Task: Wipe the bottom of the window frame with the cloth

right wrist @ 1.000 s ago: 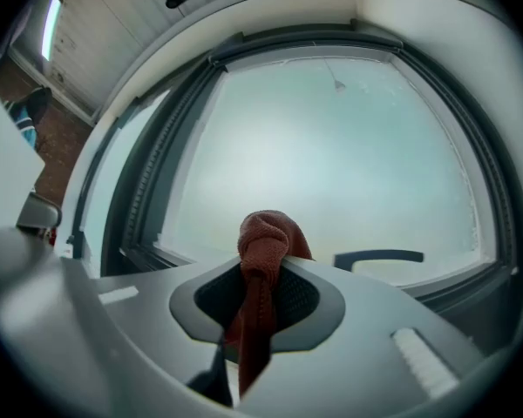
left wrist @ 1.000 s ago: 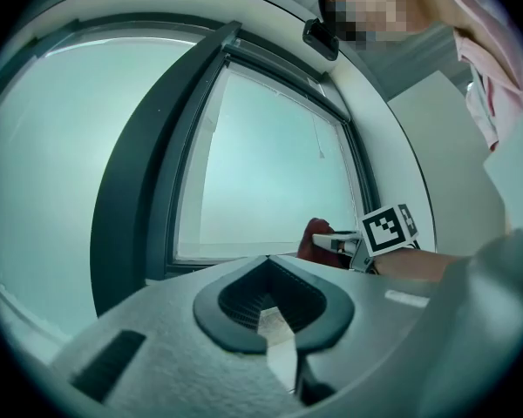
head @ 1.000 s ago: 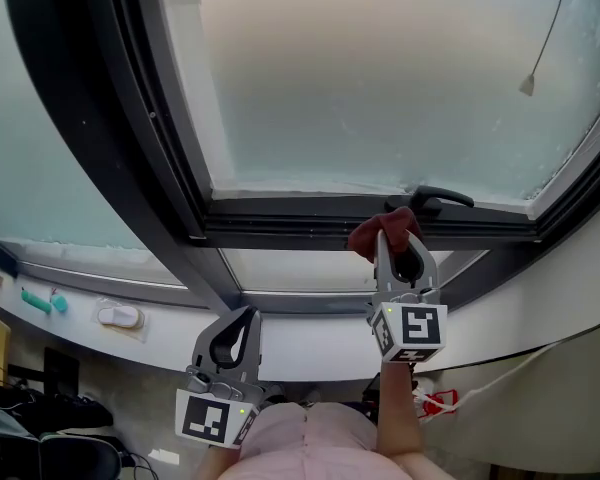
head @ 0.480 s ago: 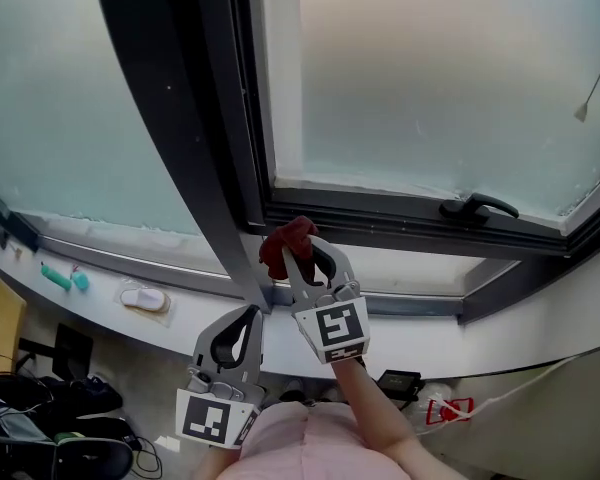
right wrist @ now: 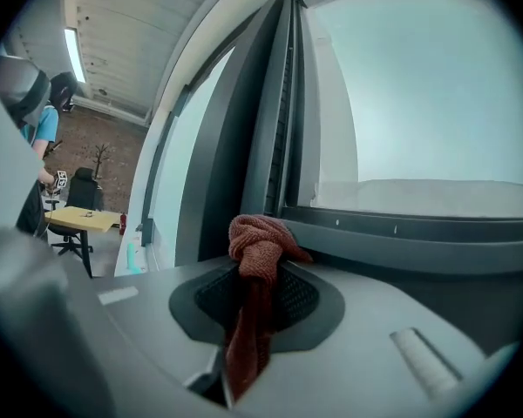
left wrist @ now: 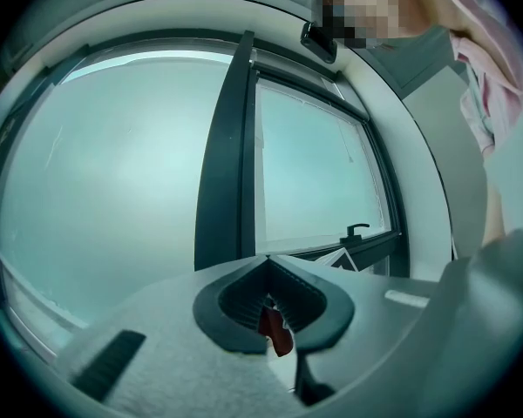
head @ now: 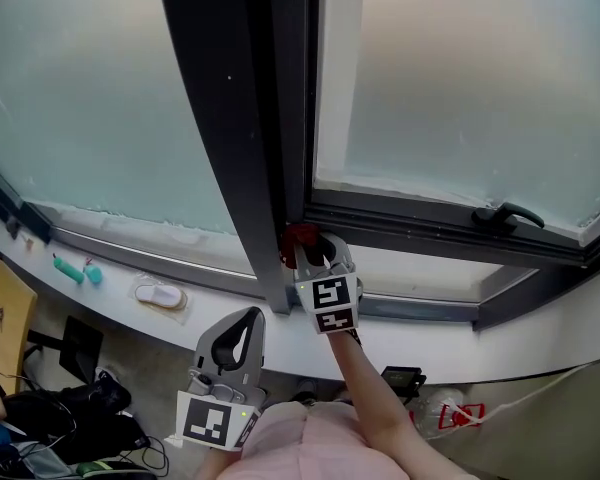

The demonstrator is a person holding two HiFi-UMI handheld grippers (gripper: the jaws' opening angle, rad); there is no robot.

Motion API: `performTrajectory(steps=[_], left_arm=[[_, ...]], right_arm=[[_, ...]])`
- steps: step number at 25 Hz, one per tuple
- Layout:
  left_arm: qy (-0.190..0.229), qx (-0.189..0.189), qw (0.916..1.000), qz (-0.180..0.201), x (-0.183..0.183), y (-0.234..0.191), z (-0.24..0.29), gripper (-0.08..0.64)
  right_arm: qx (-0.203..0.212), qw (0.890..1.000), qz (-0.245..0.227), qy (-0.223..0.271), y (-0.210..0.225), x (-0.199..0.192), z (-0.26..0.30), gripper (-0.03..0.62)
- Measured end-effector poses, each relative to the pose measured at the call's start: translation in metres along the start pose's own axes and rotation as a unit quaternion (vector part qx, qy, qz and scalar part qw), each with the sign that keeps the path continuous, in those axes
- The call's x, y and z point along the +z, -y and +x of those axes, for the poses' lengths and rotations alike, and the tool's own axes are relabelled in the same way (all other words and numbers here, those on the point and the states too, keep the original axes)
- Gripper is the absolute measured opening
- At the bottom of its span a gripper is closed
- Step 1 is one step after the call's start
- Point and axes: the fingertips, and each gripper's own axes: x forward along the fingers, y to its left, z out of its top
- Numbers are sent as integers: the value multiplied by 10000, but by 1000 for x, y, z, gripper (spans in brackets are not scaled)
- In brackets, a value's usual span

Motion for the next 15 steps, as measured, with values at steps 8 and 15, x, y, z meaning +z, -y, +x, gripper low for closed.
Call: performTrajectory(steps=[8,15], left_arm=[[42,-7,10000,-48,0,-5,3,-6],[63,-145,9998,-76,2,9,10,-6]], right_arm=[[-68,9999,-124,11,1,0,-1,69],[-130,9998,-143,-3,13,-3,-14,67]])
